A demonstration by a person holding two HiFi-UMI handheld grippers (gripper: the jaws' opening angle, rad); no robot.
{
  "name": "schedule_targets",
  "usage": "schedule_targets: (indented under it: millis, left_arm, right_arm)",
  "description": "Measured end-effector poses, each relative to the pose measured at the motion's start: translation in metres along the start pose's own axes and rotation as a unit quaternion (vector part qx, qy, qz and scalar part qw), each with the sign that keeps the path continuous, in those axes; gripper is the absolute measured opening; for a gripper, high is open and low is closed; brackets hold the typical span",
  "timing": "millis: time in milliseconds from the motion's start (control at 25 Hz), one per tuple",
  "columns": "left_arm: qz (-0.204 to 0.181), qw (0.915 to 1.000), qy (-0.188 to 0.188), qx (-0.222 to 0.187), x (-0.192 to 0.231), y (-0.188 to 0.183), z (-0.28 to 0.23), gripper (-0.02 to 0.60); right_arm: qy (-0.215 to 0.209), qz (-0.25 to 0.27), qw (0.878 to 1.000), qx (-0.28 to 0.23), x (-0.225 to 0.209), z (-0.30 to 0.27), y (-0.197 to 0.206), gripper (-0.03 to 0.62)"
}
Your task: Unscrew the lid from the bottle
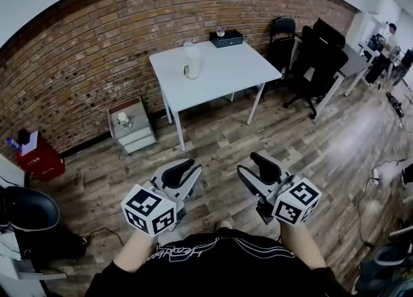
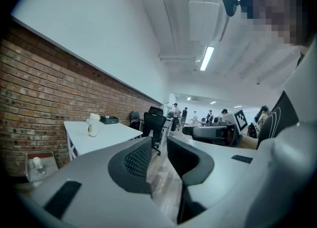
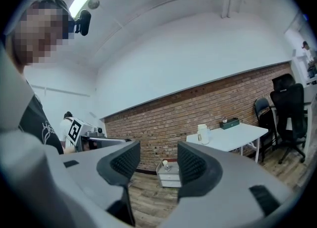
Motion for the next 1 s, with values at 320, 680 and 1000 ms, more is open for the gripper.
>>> schedule_targets:
  millis: [320, 680, 1000]
  left_arm:
    - [-0.002, 0.9999, -0.012, 0.004, 0.029, 0.008, -0.011, 0.275]
    - [0.015, 0.9992, -0.030, 0.023, 0.110, 0.010, -0.070, 0.341]
    - [0.022, 0.9981, -0.044, 0.036, 0.210, 0.003, -0.154, 0.351]
  right_arm:
    - [-0.004, -0.010, 1.000, 0.002, -0.030, -0.019, 0.003, 0.354]
    - [-0.003, -0.017, 1.000, 0.006, -0.112, -0.098, -0.009, 0.430]
    - [0.005, -0.025, 0.999, 0.022, -0.208, -0.190, -0.041, 0.446]
Point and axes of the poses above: the fingertips, and each gripper's own axes: z backward along the fingers, x to its left, y out of its underside, the point moved 8 cm from there along z, backward along the fingers, and after that the axes turned 7 degrees about -z, right-handed, at the moved point
